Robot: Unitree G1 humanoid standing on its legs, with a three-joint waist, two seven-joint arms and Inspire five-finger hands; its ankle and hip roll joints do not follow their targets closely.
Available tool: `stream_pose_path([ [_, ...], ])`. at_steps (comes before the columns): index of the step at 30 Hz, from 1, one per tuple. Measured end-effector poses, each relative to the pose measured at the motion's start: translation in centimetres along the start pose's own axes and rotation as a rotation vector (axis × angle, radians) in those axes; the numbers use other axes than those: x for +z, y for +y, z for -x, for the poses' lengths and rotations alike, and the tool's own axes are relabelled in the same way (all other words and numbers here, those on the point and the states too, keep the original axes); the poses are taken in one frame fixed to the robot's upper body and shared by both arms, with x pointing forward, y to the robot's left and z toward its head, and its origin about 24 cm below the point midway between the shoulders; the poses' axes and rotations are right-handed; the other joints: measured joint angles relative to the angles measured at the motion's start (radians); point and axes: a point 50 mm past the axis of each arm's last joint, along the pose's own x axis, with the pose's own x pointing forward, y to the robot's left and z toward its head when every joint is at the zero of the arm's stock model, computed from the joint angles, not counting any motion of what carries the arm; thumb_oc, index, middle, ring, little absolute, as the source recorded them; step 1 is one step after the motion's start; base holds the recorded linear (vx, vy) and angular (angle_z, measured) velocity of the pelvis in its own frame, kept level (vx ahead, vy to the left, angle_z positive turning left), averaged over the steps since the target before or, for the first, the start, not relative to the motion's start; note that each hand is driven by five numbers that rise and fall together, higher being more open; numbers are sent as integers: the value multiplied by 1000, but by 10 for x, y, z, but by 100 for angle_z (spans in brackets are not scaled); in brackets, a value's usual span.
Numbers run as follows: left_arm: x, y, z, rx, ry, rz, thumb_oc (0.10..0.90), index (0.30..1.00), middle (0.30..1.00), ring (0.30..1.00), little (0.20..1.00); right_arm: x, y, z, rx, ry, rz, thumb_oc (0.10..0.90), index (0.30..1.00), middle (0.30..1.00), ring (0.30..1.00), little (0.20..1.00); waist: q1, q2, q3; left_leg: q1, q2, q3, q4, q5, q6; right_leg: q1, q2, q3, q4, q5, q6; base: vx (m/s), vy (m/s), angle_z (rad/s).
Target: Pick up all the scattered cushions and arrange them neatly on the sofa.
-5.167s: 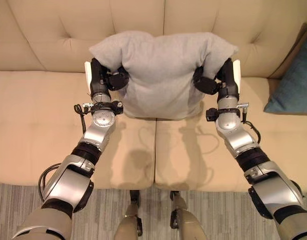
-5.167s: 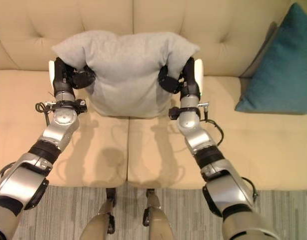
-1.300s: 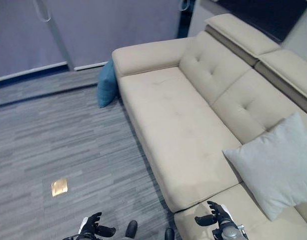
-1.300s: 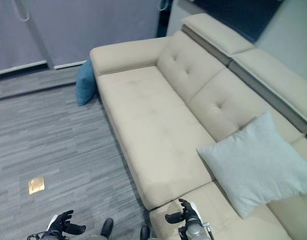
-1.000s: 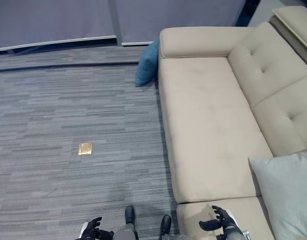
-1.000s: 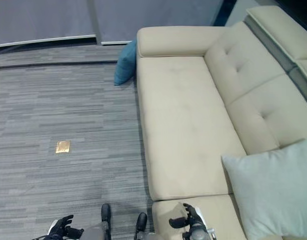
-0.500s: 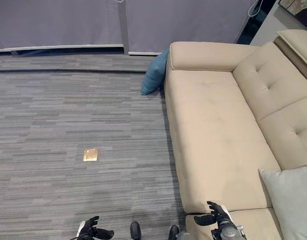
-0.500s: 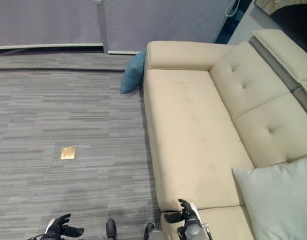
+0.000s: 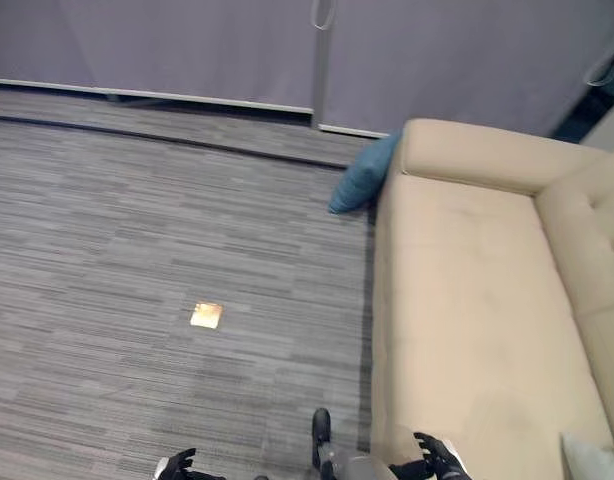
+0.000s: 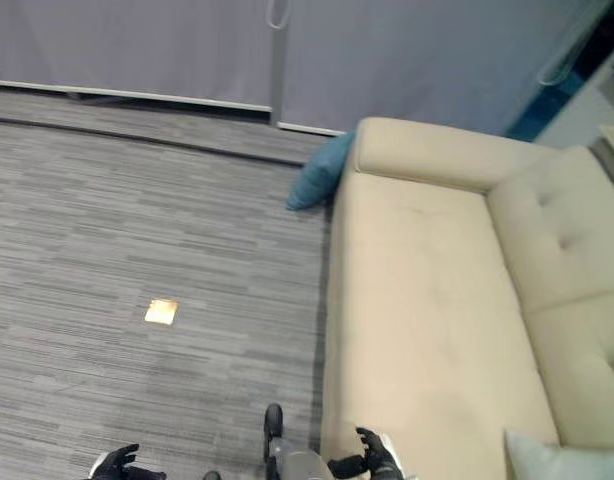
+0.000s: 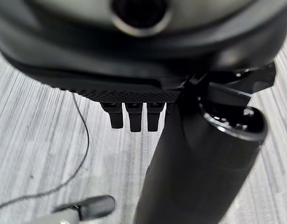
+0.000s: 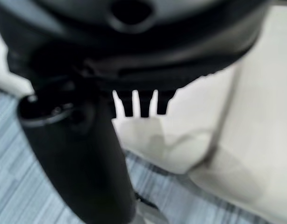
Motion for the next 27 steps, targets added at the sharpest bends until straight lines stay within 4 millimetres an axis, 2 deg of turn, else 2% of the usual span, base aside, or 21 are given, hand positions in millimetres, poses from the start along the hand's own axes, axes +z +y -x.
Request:
stream_pose_path([
  [1, 0, -1, 0, -3, -1, 1, 800, 900, 900, 900, 900, 5, -3, -2, -7, -13, 2, 800, 900, 900, 900, 900, -1, -9, -1, -11, -7, 6, 48, -2, -12, 36, -4, -3, -34, 14, -4, 100, -33, 21],
  [2, 0, -3, 0, -6, -4, 3, 800, 900, 900, 900, 900, 8, -7, -2, -17, -30, 5, 800, 900, 900, 900, 900, 1, -18, -2, -27, -15, 15, 93, -15, -28, 62, -6, 1, -54, 25, -67, 115, -40, 10],
  [3, 1, -4, 1, -10, -7, 7, 800, 900, 900, 900, 900, 13, -11, -4, -28, -47, 7, 800, 900, 900, 900, 900, 7, -19, -3, -33, -14, 28, 135, -18, -39, 82, -7, 2, -63, 9, -84, 78, -32, 10],
  [5, 15, -4, -2, -9, -44, 12, 800, 900, 900, 900, 900, 26, -18, -7, -43, -77, 11, 800, 900, 900, 900, 900, 2, -43, 11, -142, -9, 95, 350, -42, -123, 103, -26, -11, -64, -19, -108, 118, -39, 27],
  [6, 21, -3, -3, -7, -64, 14, 800, 900, 900, 900, 900, 29, -19, -8, -46, -83, 11, 800, 900, 900, 900, 900, 6, -59, 20, -185, 2, 142, 393, -44, -116, 110, -36, -17, -64, -27, -112, 197, -40, 22],
  [7, 26, -3, -3, -7, -84, 16, 800, 900, 900, 900, 900, 33, -19, -9, -47, -91, 11, 800, 900, 900, 900, 900, 14, -75, 22, -224, 8, 170, 356, -47, -106, 112, -42, -13, -64, -36, -111, 216, -20, 10],
  [9, 29, 0, -4, -3, -89, 14, 800, 900, 900, 900, 900, 39, -19, -11, -46, -101, 12, 800, 900, 900, 900, 900, 15, -85, 24, -271, 12, 168, 220, -27, -100, 127, -42, -14, -71, -54, -108, 194, 14, -1],
  [10, 28, 1, -4, 0, -83, 14, 800, 900, 900, 900, 900, 38, -18, -11, -45, -91, 12, 800, 900, 900, 900, 900, 16, -86, 24, -283, 15, 166, 145, 12, -96, 139, -40, -13, -71, -63, -102, 197, 41, -8],
  [11, 28, 1, -4, 1, -85, 19, 800, 900, 900, 900, 900, 36, -18, -11, -47, -84, 13, 800, 900, 900, 900, 900, 24, -80, 23, -303, 20, 162, 86, 58, -102, 154, -35, -11, -71, -74, -99, 307, 95, -17],
  [12, 34, 0, -5, -1, -99, 25, 800, 900, 900, 900, 900, 26, -17, -10, -43, -55, 16, 800, 900, 900, 900, 900, 40, -65, 20, -347, 34, 153, 40, 126, -131, 178, -22, -1, -71, -97, -92, 424, 191, -57],
  [13, 35, -2, -5, -4, -99, 41, 800, 900, 900, 900, 900, 18, -16, -9, -41, -25, 19, 800, 900, 900, 900, 900, 60, -47, 24, -350, 38, 109, 12, 146, -137, 205, -9, 41, -70, -113, -82, 458, 232, -73],
  [14, 34, -2, -5, -5, -96, 41, 800, 900, 900, 900, 900, 16, -17, -8, -42, -17, 20, 800, 900, 900, 900, 900, 59, -37, 20, -345, 37, 104, 20, 148, -135, 218, -9, 56, -70, -123, -71, 387, 240, -84],
  [15, 30, -2, -4, -5, -83, 38, 800, 900, 900, 900, 900, 12, -16, -7, -41, -6, 21, 800, 900, 900, 900, 900, 58, -28, 15, -334, 35, 108, 26, 150, -125, 234, -10, 72, -65, -135, -58, 272, 198, -66],
  [16, 19, -1, -3, -3, -47, 31, 800, 900, 900, 900, 900, 6, -16, -6, -40, 7, 21, 800, 900, 900, 900, 900, 49, -6, 0, -304, 33, 111, 17, 162, -85, 258, -10, 87, -62, -151, -42, 253, 209, -61],
  [17, 11, 0, -2, 1, -22, 26, 800, 900, 900, 900, 900, 0, -13, -4, -33, 22, 21, 800, 900, 900, 900, 900, 37, -4, -8, -281, 22, 121, 9, 212, -24, 268, -20, 102, -52, -172, -21, 225, 196, -57],
  [19, 2, 6, -1, 14, 5, 17, 800, 900, 900, 900, 900, -11, -1, 1, -5, 52, 10, 800, 900, 900, 900, 900, 25, -30, -25, -239, -28, 159, -14, 197, 31, 242, -76, 127, 48, -235, 29, 207, 199, -41],
  [21, 5, 7, -2, 17, 2, 15, 800, 900, 900, 900, 900, -15, 6, 3, 13, 68, 3, 800, 900, 900, 900, 900, 23, -36, -28, -215, -59, 182, -21, 179, 63, 197, -113, 127, 162, -279, 75, 157, 182, -32],
  [22, 7, 8, -3, 20, -1, 13, 800, 900, 900, 900, 900, -12, 10, 3, 24, 62, -2, 800, 900, 900, 900, 900, 25, -32, -26, -198, -65, 192, -24, 169, 78, 139, -118, 135, 293, -303, 102, 126, 150, -35],
  [24, 12, 14, -4, 34, -14, 6, 800, 900, 900, 900, 900, 4, 10, -1, 16, 14, -15, 800, 900, 900, 900, 900, -1, -24, -20, -176, -76, 190, -23, 152, 97, -26, -136, 165, 634, -313, 124, 149, 151, -9],
  [26, 18, 21, -5, 49, -36, -6, 800, 900, 900, 900, 900, 14, 10, -3, 18, -20, -15, 800, 900, 900, 900, 900, -11, -35, -12, -144, -100, 191, -24, 125, 118, -99, -148, 203, 730, -315, 130, 368, 191, 4],
  [27, 24, 20, -6, 46, -59, -6, 800, 900, 900, 900, 900, 24, 10, -4, 17, -52, -19, 800, 900, 900, 900, 900, -10, -34, -9, -101, -110, 199, -45, 78, 141, -146, -156, 172, 721, -317, 120, 395, 124, -26],
])
